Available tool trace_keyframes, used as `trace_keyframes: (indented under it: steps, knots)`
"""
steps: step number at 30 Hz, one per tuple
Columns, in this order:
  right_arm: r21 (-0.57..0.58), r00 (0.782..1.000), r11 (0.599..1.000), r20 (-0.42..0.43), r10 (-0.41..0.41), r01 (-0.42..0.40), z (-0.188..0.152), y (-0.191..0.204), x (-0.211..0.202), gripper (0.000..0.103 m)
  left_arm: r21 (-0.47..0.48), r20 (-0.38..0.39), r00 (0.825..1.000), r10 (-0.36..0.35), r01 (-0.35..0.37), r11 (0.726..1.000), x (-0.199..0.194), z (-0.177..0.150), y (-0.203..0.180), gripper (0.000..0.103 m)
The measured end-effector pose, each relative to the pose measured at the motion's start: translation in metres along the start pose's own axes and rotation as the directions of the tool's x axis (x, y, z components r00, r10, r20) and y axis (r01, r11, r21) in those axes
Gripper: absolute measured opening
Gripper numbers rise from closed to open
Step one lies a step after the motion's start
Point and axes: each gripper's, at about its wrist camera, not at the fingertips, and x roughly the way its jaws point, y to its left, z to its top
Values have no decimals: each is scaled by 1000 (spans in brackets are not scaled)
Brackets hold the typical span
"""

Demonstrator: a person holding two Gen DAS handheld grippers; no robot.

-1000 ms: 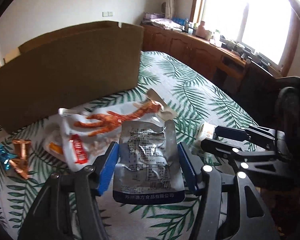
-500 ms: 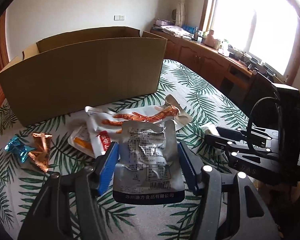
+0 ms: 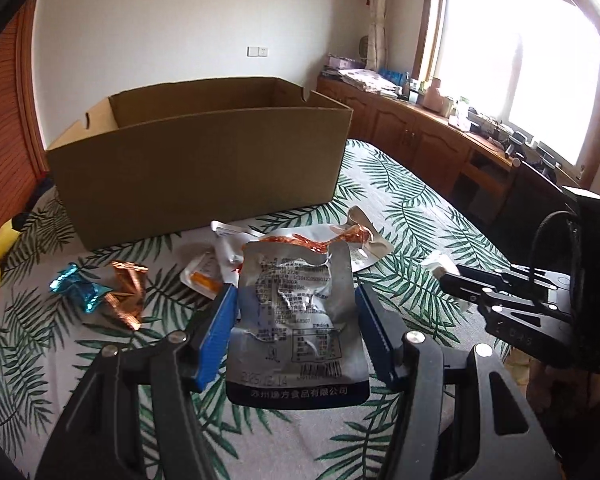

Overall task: Organize snacks
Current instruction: 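Grasp the silver foil pouch with the left tool while the right tool grasps the white milk bar, then lift and carry the silver pouch and white bar over the box with both tools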

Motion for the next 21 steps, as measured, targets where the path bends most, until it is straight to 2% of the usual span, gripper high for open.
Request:
trace_keyframes:
  steps: [21]
  knots:
    - [-11, 993, 999, 109, 52, -51, 7, 15, -49, 20, 1, 68, 996, 55, -56, 998, -39, 0, -2, 59]
